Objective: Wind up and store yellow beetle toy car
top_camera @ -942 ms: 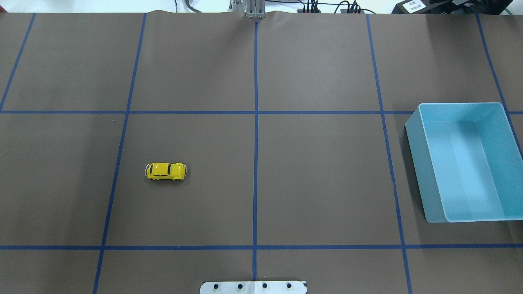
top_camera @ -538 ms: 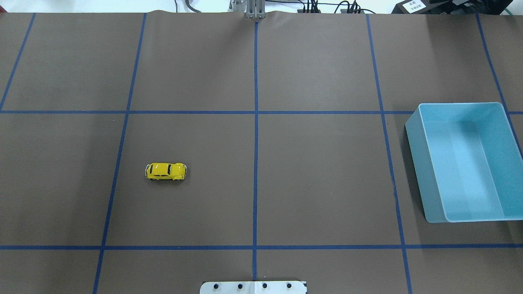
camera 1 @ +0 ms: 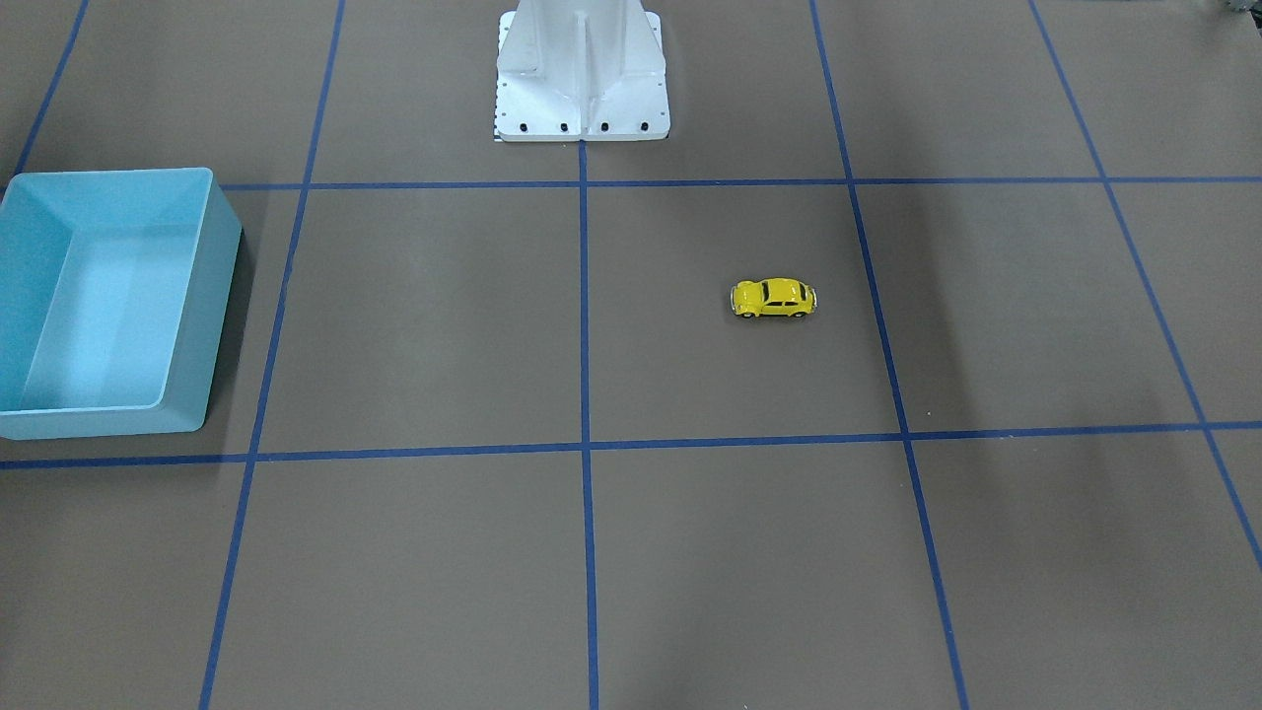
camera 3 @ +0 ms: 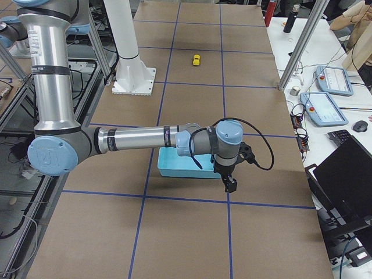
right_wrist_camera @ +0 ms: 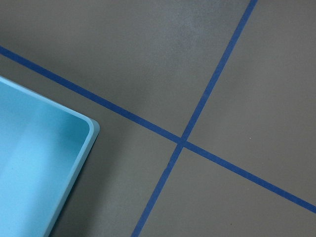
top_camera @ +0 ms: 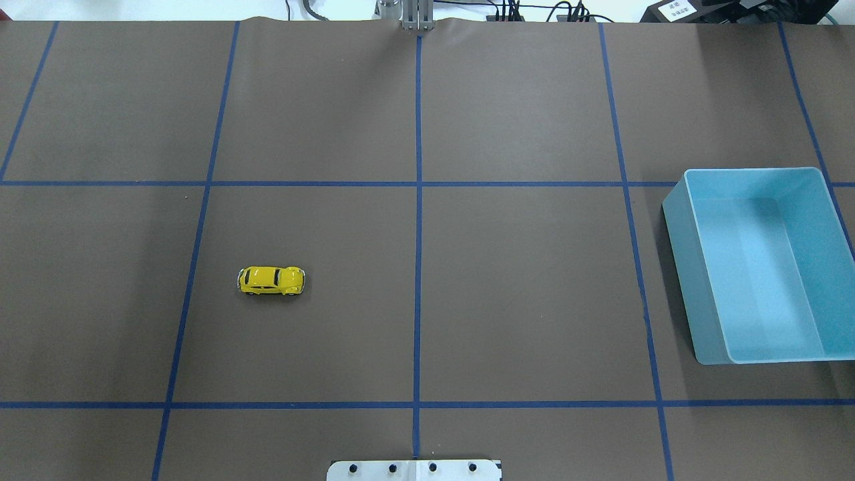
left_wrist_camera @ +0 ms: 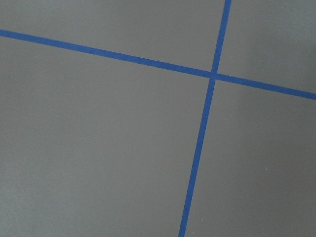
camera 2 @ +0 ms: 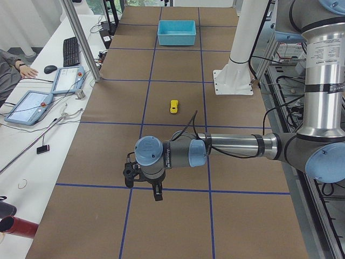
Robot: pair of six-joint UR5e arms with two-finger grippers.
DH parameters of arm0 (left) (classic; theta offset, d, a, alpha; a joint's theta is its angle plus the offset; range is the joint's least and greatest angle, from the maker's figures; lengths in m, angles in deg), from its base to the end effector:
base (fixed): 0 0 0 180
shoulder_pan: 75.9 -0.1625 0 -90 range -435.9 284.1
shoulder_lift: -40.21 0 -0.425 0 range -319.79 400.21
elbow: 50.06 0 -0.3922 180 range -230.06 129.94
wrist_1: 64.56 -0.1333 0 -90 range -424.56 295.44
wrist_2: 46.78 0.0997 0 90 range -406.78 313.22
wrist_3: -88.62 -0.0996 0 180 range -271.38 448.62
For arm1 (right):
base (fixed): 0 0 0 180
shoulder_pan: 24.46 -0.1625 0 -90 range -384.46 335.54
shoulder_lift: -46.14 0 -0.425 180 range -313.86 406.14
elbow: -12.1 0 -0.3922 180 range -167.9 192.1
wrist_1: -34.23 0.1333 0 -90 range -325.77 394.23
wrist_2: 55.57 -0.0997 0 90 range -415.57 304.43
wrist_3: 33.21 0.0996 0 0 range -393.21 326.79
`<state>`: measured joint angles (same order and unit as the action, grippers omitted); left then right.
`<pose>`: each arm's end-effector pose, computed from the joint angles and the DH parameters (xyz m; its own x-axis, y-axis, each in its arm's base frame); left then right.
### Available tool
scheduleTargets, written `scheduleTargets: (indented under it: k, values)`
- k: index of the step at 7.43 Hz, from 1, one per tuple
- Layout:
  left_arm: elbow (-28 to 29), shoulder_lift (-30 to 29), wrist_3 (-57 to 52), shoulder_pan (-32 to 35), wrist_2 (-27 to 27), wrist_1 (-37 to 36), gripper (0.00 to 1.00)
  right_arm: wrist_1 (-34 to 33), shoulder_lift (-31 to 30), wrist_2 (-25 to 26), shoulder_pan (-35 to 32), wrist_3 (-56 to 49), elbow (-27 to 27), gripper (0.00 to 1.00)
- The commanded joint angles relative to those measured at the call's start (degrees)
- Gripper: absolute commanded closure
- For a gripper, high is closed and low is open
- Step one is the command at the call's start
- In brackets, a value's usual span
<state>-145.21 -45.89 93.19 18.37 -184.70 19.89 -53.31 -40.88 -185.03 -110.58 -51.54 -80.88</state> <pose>-0.0933 -0.4519 0.6520 0.6561 -0.1843 -0.7318 0.1269 0.9829 -0.1337 0.0345 -0.5256 0.6077 0.7042 -0.4481 0.5507 0.3038 0.8912 0.3367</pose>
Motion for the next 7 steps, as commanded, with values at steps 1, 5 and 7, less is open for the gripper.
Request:
scheduleTargets:
  k: [1, 5, 7]
  values:
    - [-1.0, 0.0, 0.0, 0.0, -0.1, -0.2, 0.0, 0.0, 0.1, 0.1, 0.0, 0.1, -0.1, 0.0]
    - [-10.3, -3.3, 0.0, -0.8, -0.1, -9.6, 0.0, 0.0, 0.8, 0.1, 0.0, 0.1, -0.4, 0.0]
    - [-16.8, -3.9, 0.0, -6.3, -0.3, -10.8, 0.0, 0.0, 0.8, 0.1, 0.0, 0.1, -0.4, 0.0]
